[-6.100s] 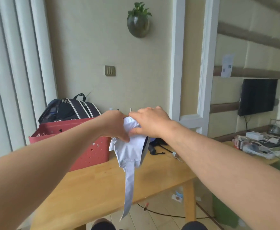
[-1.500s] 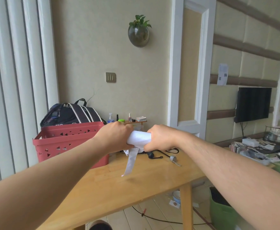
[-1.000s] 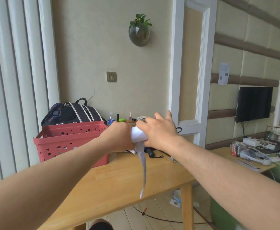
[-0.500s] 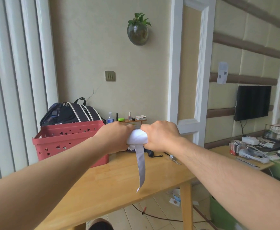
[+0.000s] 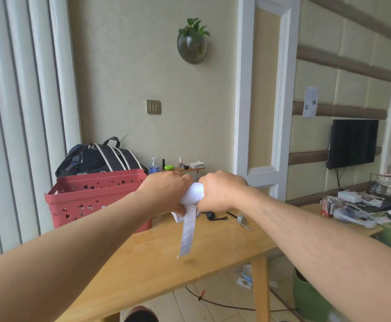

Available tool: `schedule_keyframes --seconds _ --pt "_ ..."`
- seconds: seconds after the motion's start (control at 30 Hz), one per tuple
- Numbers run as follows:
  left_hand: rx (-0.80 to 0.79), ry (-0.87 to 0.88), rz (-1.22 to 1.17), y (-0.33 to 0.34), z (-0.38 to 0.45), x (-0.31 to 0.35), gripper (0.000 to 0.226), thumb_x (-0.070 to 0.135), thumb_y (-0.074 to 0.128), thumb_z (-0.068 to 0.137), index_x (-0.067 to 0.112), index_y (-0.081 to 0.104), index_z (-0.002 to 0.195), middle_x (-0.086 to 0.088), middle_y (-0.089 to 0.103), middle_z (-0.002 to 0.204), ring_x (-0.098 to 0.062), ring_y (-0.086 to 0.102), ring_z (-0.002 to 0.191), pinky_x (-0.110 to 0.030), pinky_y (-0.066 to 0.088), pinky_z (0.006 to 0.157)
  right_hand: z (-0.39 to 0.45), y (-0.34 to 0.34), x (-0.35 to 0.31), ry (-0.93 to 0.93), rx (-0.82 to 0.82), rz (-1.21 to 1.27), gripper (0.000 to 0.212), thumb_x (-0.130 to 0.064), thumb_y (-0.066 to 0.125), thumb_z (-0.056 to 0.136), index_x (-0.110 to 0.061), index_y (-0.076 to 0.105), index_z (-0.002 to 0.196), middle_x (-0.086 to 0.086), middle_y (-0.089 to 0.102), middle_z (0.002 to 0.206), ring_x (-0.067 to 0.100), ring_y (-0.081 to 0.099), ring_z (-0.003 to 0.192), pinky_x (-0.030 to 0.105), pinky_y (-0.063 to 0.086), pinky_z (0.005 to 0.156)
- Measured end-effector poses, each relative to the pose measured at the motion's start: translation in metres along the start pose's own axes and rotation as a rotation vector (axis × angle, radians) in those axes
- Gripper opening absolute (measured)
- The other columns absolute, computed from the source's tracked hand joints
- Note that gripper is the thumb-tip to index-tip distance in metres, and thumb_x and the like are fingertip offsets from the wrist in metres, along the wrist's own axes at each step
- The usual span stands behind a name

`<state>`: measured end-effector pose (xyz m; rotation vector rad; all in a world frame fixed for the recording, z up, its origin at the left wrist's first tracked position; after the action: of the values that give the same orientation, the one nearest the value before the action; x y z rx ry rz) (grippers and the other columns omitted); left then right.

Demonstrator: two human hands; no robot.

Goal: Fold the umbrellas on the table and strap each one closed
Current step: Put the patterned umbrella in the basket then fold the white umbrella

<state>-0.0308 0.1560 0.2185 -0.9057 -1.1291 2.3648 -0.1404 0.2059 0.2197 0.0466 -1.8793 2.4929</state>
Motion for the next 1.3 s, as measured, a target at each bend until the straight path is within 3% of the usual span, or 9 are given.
schedule_keyframes --seconds 0.2,0.4,0.5,0.6,0.73,0.83,0.93,1.03,1.3 --pt "0.052 0.03 0.024 -0.006 -0.003 -0.002 0.031 0.035 0.07 0.088 0.017 0.055 0.109 -0.001 0.065 0.099 -0.028 0.065 0.09 -0.035 0.044 0.063 -0.004 0.004 0.007 0.031 -0.154 0.289 0.02 -0.028 0.07 0.074 -0.019 0.056 0.086 0.0 0.058 0.065 0.022 0.047 0.045 0.026 0.035 0.046" --pt "0.079 -0.029 -0.023 -0.01 -0.006 -0.001 0.017 0.03 0.064 0.086 0.02 0.051 0.092 0.008 0.041 0.068 -0.022 0.046 0.068 -0.032 0.032 0.056 -0.001 0.01 0.01 0.034 -0.222 0.397 0.018 -0.021 0.068 0.075 -0.018 0.055 0.087 0.004 0.054 0.069 0.026 0.044 0.05 0.025 0.034 0.045" --pt "0.06 -0.079 -0.069 -0.007 -0.006 -0.003 0.018 0.026 0.063 0.084 0.019 0.047 0.081 0.008 0.041 0.063 -0.019 0.044 0.061 -0.029 0.027 0.048 0.005 -0.003 0.008 -0.044 -0.081 0.131 0.023 -0.037 0.069 0.076 -0.031 0.055 0.093 -0.01 0.062 0.087 0.019 0.061 0.078 0.03 0.044 0.056" --pt "0.022 -0.158 -0.113 0.002 -0.002 -0.011 0.022 0.025 0.063 0.082 0.02 0.043 0.075 0.006 0.045 0.065 -0.009 0.037 0.054 -0.029 0.032 0.051 0.004 -0.014 -0.003 -0.106 0.115 -0.082 0.04 -0.041 0.065 0.078 -0.039 0.053 0.116 -0.012 0.056 0.107 0.018 0.055 0.105 0.034 0.047 0.07" --pt "-0.034 -0.158 -0.126 0.008 0.005 -0.012 0.015 0.029 0.061 0.08 0.018 0.053 0.085 0.004 0.053 0.07 -0.01 0.042 0.055 -0.034 0.052 0.062 0.002 -0.006 -0.015 -0.129 0.24 -0.26 0.046 -0.034 0.067 0.084 -0.033 0.045 0.125 -0.005 0.053 0.116 0.028 0.048 0.114 0.054 0.042 0.093" --pt "-0.06 -0.158 -0.17 0.005 0.003 -0.011 0.021 0.033 0.069 0.078 0.017 0.058 0.086 0.003 0.054 0.07 -0.011 0.045 0.056 -0.03 0.043 0.055 0.001 -0.012 -0.001 -0.053 0.317 -0.255 0.04 -0.047 0.066 0.083 -0.039 0.049 0.118 -0.008 0.058 0.112 0.028 0.048 0.114 0.061 0.035 0.104" --pt "-0.117 -0.137 -0.194 0.002 0.0 -0.008 0.028 0.037 0.074 0.076 0.015 0.063 0.091 -0.001 0.063 0.077 -0.017 0.052 0.062 -0.029 0.038 0.053 -0.002 -0.015 0.003 -0.068 0.332 -0.209 0.036 -0.05 0.065 0.082 -0.036 0.052 0.112 -0.007 0.054 0.099 0.029 0.055 0.105 0.042 0.046 0.085" --pt "-0.142 -0.112 -0.205 -0.001 -0.003 -0.008 0.029 0.038 0.074 0.075 0.015 0.064 0.091 -0.003 0.066 0.079 -0.021 0.054 0.065 -0.029 0.039 0.054 -0.003 -0.018 -0.001 -0.109 0.3 -0.222 0.028 -0.05 0.065 0.082 -0.034 0.048 0.098 -0.006 0.048 0.086 0.031 0.054 0.085 0.031 0.039 0.062" --pt "0.12 -0.108 -0.04 -0.013 -0.015 -0.011 0.038 0.046 0.072 0.079 0.022 0.056 0.103 0.004 0.06 0.09 -0.026 0.062 0.083 -0.031 0.038 0.058 -0.004 -0.013 -0.001 -0.048 0.179 -0.139 0.028 -0.051 0.063 0.077 -0.03 0.047 0.085 -0.008 0.044 0.076 0.03 0.054 0.083 0.031 0.041 0.061"
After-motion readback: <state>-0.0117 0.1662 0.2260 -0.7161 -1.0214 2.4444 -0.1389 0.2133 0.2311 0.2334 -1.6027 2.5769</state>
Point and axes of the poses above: each hand's wrist, its own z-axis towards the middle knuckle, its own y-axis out of the palm, x = y × z, the point moved 8 cm from there along z, towards the middle knuckle
